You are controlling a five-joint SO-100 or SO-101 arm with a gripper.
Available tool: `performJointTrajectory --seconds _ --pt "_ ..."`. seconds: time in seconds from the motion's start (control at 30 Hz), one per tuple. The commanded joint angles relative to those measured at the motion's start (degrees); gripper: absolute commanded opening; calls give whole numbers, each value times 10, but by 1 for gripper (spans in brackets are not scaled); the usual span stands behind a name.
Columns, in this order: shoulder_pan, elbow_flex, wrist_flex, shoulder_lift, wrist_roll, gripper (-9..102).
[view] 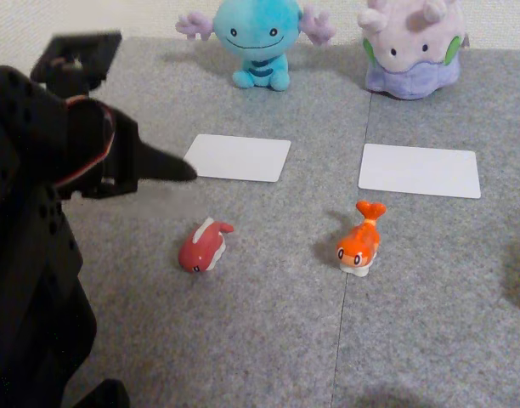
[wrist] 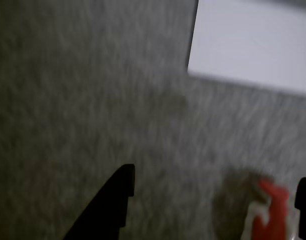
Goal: Wooper wants to eat egg sudhi, and Goomy wants to eat shrimp sushi
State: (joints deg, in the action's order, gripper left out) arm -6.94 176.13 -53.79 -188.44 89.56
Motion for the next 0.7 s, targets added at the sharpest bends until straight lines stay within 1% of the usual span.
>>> performJointTrajectory --seconds 0.0,0.13,0.27,0.37,0.43,0.53,0.67 --pt "33 -9 40 -4 -5 37" --pt "77 -40 58 5 -7 37" --pt "112 -117 36 11 -12 37" --pt "147 -200 10 54 -41 37" --pt "187 -267 -5 115 -62 37" --pt "279 -368 -32 246 -102 37" --pt "420 -491 -63 454 -215 37"
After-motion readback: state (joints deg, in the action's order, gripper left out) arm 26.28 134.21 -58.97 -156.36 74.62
